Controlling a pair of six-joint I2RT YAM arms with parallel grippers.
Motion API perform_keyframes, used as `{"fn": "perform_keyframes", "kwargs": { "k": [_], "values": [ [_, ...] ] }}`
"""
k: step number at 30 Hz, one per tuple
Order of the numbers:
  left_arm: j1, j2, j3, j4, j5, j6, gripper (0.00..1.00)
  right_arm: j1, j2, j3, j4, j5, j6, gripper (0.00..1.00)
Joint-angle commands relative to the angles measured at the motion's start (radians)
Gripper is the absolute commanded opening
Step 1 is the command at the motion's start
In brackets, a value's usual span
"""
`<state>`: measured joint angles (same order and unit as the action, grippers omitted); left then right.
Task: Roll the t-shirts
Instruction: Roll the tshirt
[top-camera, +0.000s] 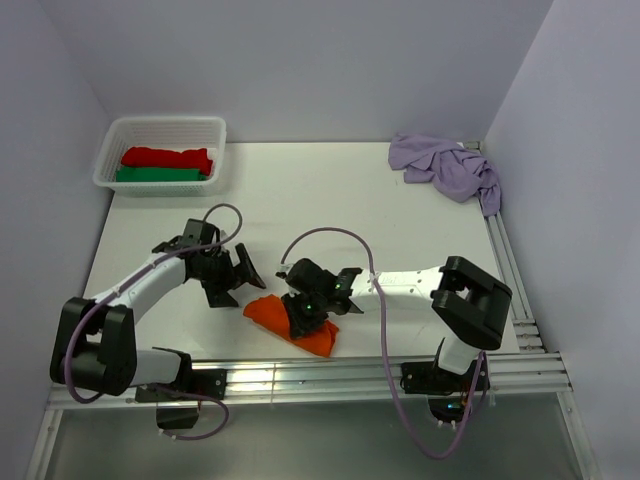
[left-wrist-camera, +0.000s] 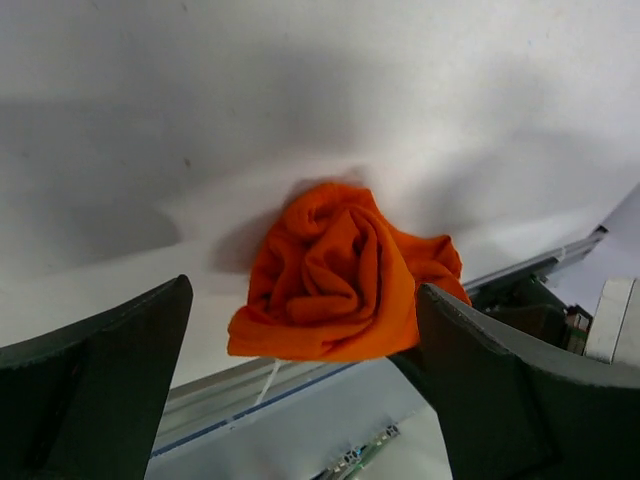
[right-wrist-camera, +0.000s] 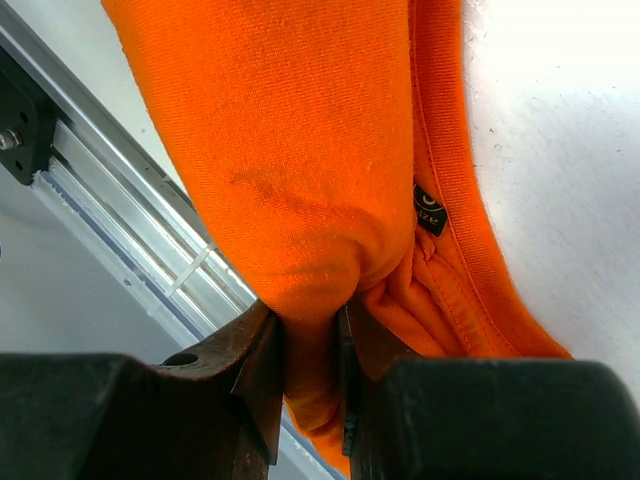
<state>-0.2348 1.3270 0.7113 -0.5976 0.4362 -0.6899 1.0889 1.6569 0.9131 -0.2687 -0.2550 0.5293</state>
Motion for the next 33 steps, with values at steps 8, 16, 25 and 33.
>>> {"fn": "perform_keyframes", "kwargs": {
  "k": [8,16,25,33],
  "values": [
    [-0.001,-0.071,-0.134,0.074,0.157,-0.109,0.99,-0.015,0.044,-0.065,-0.159,0.235,-0.064,0.00],
    [-0.001,-0.081,-0.200,0.163,0.176,-0.177,0.99,-0.011,0.041,-0.057,-0.159,0.252,-0.065,0.00],
    [-0.038,-0.034,-0.248,0.340,0.162,-0.316,1.00,0.008,0.041,-0.042,-0.170,0.292,-0.065,0.00],
    [-0.113,-0.031,-0.266,0.384,0.113,-0.364,0.75,0.012,0.052,-0.014,-0.193,0.327,-0.068,0.00]
  ]
}}
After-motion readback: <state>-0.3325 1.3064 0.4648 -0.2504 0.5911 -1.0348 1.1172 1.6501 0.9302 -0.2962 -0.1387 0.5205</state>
